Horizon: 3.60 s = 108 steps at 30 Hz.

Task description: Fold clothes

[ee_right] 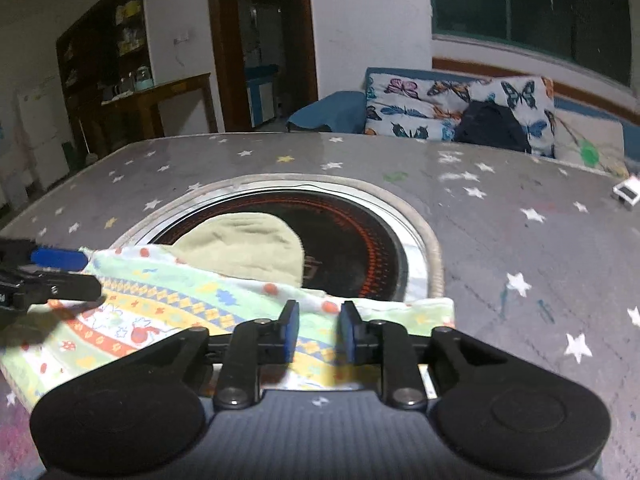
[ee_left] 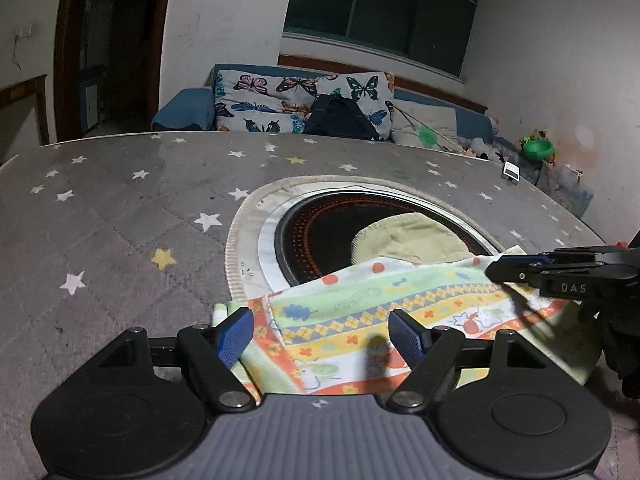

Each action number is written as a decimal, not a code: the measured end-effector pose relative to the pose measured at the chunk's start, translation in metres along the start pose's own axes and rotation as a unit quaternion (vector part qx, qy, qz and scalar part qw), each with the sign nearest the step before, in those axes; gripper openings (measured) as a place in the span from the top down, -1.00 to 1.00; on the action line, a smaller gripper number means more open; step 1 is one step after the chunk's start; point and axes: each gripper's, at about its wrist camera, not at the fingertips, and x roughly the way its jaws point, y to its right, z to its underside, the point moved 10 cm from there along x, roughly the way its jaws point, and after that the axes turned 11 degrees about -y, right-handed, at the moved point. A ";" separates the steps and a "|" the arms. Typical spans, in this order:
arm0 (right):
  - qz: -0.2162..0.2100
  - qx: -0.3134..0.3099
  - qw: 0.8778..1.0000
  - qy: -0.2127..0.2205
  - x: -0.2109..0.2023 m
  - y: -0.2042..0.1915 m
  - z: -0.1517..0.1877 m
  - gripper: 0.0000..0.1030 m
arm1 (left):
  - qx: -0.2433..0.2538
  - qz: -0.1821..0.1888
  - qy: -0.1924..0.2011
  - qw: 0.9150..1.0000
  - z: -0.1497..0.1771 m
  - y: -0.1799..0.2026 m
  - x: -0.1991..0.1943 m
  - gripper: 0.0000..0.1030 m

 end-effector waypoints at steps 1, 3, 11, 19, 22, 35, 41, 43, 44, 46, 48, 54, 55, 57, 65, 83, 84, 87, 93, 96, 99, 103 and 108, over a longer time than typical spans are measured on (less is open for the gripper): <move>0.004 0.001 1.000 0.000 -0.001 0.002 0.000 0.58 | 0.001 -0.002 -0.001 1.000 0.001 0.000 -0.001 -0.51; 0.012 0.002 1.000 0.000 -0.003 0.006 0.000 0.58 | 0.003 -0.005 -0.002 1.000 0.002 0.001 -0.003 -0.55; -0.007 -0.027 0.999 0.020 -0.032 -0.015 0.005 0.35 | 0.022 -0.027 0.025 0.999 0.005 0.021 -0.028 -0.96; -0.036 -0.063 0.997 0.002 -0.047 -0.040 0.035 0.22 | 0.036 -0.025 0.022 0.999 0.028 0.039 -0.045 -1.00; -0.031 -0.074 0.997 -0.004 -0.054 -0.040 0.049 0.18 | 0.038 -0.031 0.016 0.999 0.041 0.038 -0.048 -1.00; -0.001 -0.105 0.994 0.009 -0.084 -0.032 0.063 0.09 | 0.023 -0.050 0.014 0.998 0.058 0.020 -0.061 -1.00; -0.059 -0.131 0.989 0.022 -0.073 -0.080 0.042 -0.05 | 0.045 -0.027 0.042 0.998 0.037 0.047 -0.067 -1.00; -0.074 -0.147 0.986 0.015 -0.064 -0.095 0.041 -0.05 | 0.058 -0.033 0.039 0.997 0.037 0.053 -0.063 -1.00; -0.077 -0.154 0.985 0.010 -0.061 -0.099 0.043 -0.05 | 0.063 -0.038 0.033 0.997 0.039 0.054 -0.059 -1.00; -0.079 -0.171 0.982 0.000 -0.056 -0.106 0.049 -0.05 | 0.070 -0.046 0.019 0.996 0.046 0.053 -0.052 -1.00; -0.079 -0.180 0.980 -0.006 -0.055 -0.106 0.057 -0.08 | 0.072 -0.050 0.005 0.996 0.056 0.049 -0.046 -1.00; -0.086 -0.165 0.982 -0.001 -0.070 -0.090 0.059 -0.19 | 0.058 -0.038 -0.003 0.998 0.069 0.040 -0.047 -1.00; -0.082 -0.160 0.984 0.003 -0.072 -0.085 0.057 -0.19 | 0.055 -0.036 -0.003 0.998 0.069 0.040 -0.047 -1.00; -0.075 -0.148 0.986 0.006 -0.074 -0.076 0.056 -0.19 | 0.050 -0.030 -0.004 0.998 0.068 0.040 -0.048 -1.00; -0.045 -0.120 0.992 -0.008 -0.073 -0.040 0.065 -0.19 | 0.023 -0.013 0.021 0.999 0.051 0.039 -0.058 -1.00; -0.036 -0.071 0.997 0.004 -0.044 -0.021 0.036 -0.23 | 0.032 -0.067 0.040 0.996 0.000 0.020 -0.012 -1.00; -0.036 -0.067 0.997 0.001 -0.040 -0.019 0.035 -0.24 | 0.028 -0.060 0.034 0.997 0.000 0.018 -0.008 -1.00; -0.037 -0.066 0.997 -0.002 -0.037 -0.018 0.034 -0.25 | 0.006 -0.055 0.021 0.998 0.001 0.012 -0.005 -1.00; -0.032 -0.066 0.997 0.003 -0.034 -0.016 0.026 -0.25 | 0.021 0.002 0.049 0.999 -0.011 0.035 -0.009 -1.00; -0.026 -0.058 0.998 -0.002 -0.026 -0.014 0.021 -0.25 | 0.007 -0.004 0.023 1.000 -0.011 0.030 0.011 -1.00; -0.023 -0.059 0.998 -0.006 -0.024 -0.012 0.020 -0.25 | -0.019 -0.008 0.016 1.000 -0.012 0.019 0.017 -1.00; -0.020 -0.065 0.998 0.002 -0.030 -0.012 0.022 -0.31 | -0.027 -0.016 0.042 0.999 -0.012 0.006 -0.004 -1.00; -0.018 -0.061 0.998 0.006 -0.032 -0.008 0.030 -0.49 | -0.057 -0.060 0.066 0.994 -0.001 -0.032 -0.026 -1.00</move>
